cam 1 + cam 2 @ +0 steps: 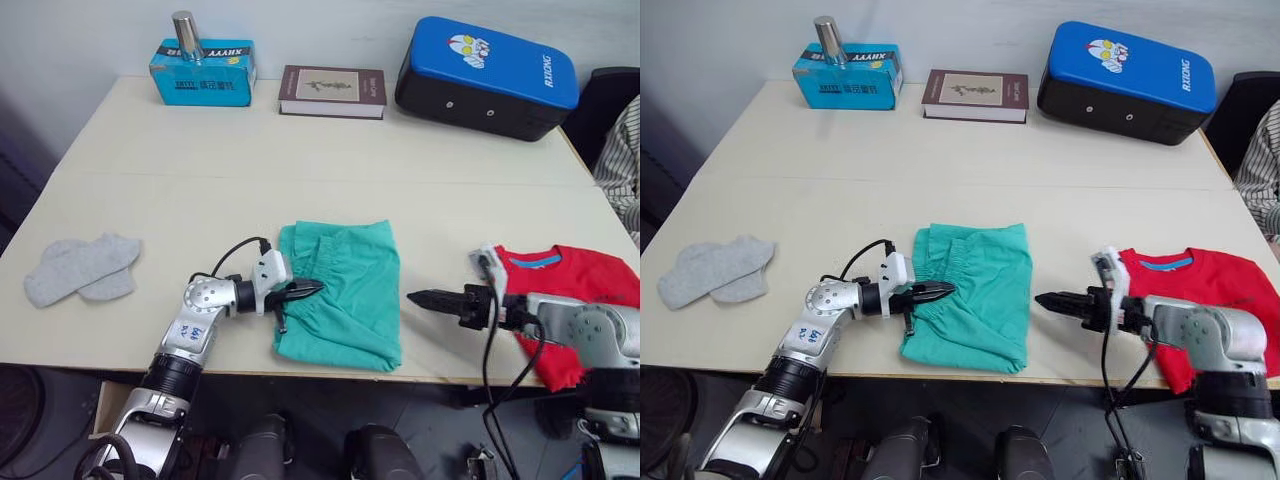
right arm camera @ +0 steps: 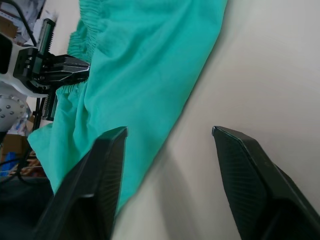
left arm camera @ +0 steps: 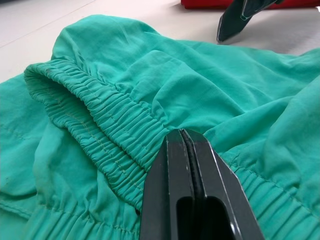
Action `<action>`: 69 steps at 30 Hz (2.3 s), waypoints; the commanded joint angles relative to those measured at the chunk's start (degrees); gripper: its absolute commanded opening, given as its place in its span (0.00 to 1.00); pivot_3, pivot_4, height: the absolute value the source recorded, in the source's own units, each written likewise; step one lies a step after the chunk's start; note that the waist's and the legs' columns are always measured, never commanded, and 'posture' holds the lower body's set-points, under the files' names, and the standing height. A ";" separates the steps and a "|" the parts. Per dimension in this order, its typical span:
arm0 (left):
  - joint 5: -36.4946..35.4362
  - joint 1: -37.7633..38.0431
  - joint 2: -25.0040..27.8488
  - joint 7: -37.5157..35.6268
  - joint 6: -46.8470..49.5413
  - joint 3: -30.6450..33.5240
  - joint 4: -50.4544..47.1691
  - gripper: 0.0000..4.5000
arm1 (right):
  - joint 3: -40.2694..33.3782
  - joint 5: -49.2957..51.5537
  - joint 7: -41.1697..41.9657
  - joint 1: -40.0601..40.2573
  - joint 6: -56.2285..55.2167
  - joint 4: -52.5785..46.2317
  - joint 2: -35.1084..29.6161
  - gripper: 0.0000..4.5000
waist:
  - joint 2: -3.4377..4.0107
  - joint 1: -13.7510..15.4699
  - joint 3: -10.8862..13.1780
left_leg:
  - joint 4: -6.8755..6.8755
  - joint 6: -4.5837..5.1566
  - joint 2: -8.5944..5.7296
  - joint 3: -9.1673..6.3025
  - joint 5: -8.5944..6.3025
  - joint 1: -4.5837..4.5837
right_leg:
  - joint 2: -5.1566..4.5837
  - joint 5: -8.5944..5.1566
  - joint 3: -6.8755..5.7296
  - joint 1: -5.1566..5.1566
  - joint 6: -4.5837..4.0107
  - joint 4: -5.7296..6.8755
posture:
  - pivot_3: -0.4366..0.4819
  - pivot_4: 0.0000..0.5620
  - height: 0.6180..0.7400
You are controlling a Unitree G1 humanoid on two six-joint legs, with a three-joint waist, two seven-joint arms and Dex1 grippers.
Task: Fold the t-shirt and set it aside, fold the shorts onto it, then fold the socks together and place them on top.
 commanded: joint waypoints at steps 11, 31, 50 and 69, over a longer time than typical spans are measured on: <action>0.22 1.78 0.61 1.21 1.61 0.71 -1.44 0.00 | -0.29 -3.51 -7.51 -9.82 6.05 9.27 11.45 0.41 | 0.01 0.00 0.00 | 0.00 -0.05 -0.02 0.04 0.02 0.00 | -0.02 0.00 0.03 -0.14 0.01 0.27 | 0.48 0.27 1.00; -19.20 7.62 0.38 -5.55 20.13 3.51 -22.34 0.52 | -21.66 8.69 28.85 13.90 0.76 -11.31 -37.91 0.00 | 0.50 1.91 0.33 | 0.44 0.00 -0.10 0.10 0.07 -1.04 | -0.02 0.04 0.02 -0.83 0.09 0.09 | 0.48 0.27 1.00; -18.96 9.77 3.50 -6.16 22.12 3.94 -25.61 1.00 | 7.41 -39.23 39.52 -3.30 -65.53 49.53 -40.38 0.00 | 0.64 1.28 0.50 | 0.63 0.14 -0.02 0.69 0.30 -0.91 | -0.03 0.10 0.32 -0.81 0.19 -0.15 | 0.48 0.27 1.00; -19.25 12.72 7.52 -6.31 23.51 4.93 -29.01 1.00 | 7.78 -47.55 47.34 -16.77 -85.88 60.52 -42.08 0.00 | 0.95 1.42 0.50 | 0.65 0.19 -0.03 0.71 0.33 -0.82 | -0.06 0.10 0.35 -0.76 0.20 -0.03 | 0.48 0.27 1.00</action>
